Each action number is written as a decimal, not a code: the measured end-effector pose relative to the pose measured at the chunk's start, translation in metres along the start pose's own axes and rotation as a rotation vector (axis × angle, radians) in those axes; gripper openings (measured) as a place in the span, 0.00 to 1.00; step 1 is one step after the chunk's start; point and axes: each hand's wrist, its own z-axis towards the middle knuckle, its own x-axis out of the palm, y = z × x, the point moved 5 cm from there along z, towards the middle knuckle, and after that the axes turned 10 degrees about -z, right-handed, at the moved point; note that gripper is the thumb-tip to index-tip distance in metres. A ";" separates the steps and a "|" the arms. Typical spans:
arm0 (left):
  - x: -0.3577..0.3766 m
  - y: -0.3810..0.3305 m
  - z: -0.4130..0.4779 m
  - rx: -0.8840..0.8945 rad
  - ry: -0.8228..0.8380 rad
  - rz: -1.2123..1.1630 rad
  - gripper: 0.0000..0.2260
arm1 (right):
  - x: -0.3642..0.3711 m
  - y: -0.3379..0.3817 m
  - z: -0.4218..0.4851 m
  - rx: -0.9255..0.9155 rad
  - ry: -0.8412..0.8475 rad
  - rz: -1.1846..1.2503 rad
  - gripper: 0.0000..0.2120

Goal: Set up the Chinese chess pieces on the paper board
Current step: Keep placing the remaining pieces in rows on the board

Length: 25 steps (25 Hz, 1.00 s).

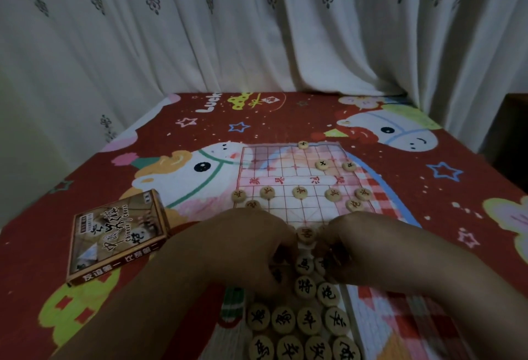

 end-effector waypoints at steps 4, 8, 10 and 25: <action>0.005 0.001 0.003 0.005 -0.031 0.051 0.15 | -0.001 -0.003 -0.001 0.023 0.026 0.048 0.06; 0.007 0.003 0.006 0.018 -0.041 0.044 0.14 | 0.004 -0.001 0.001 0.023 0.018 0.060 0.05; 0.008 0.001 0.006 0.022 -0.057 0.031 0.14 | 0.004 -0.001 0.002 0.009 0.008 0.058 0.05; 0.014 -0.002 0.011 0.071 -0.126 0.075 0.10 | 0.004 -0.006 0.005 -0.048 -0.043 0.148 0.06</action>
